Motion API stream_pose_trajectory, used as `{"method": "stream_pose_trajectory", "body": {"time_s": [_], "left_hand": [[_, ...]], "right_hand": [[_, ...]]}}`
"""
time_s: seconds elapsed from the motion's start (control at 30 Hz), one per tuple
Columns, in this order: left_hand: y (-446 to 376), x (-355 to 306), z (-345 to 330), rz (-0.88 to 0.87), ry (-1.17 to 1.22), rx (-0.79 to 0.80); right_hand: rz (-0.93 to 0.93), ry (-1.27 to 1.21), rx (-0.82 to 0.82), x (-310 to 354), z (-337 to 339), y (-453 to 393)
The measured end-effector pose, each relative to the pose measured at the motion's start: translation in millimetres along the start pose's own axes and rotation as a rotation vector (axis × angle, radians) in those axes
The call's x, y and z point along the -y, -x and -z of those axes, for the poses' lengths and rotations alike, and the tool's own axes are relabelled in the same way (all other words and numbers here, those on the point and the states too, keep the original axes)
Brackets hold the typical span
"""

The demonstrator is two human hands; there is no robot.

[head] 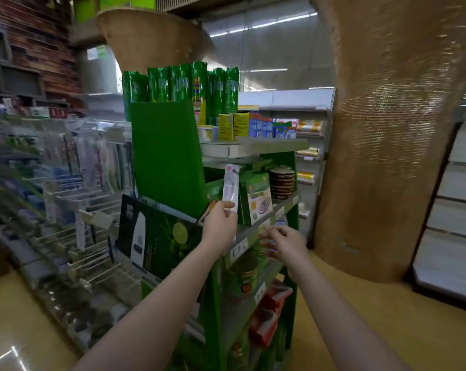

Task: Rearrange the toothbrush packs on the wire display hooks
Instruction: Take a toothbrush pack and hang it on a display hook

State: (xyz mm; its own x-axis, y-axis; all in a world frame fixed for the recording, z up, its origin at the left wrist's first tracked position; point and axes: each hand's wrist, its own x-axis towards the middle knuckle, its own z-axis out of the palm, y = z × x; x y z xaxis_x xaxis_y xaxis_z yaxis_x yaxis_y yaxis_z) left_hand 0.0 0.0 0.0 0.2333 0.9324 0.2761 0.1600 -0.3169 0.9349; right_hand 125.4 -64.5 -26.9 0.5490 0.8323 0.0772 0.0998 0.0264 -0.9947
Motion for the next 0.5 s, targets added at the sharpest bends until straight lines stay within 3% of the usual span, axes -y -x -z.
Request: {"method": "stream_pose_trajectory", "body": {"time_s": [0.1, 0.3, 0.5], "left_hand": [[-24, -5, -15, -0.043, -0.134, -0.019], [-71, -4, -39, 0.124, -0.314, 0.032], [-93, 2, -55, 0.191, -0.411, -0.137]], "right_hand": [[0.029, -0.065, 0.023, 1, -14, -31], [0.049, -0.048, 0.06, 1, -39, -93], [0.112, 0.118, 0.129, 4, -56, -137]]}}
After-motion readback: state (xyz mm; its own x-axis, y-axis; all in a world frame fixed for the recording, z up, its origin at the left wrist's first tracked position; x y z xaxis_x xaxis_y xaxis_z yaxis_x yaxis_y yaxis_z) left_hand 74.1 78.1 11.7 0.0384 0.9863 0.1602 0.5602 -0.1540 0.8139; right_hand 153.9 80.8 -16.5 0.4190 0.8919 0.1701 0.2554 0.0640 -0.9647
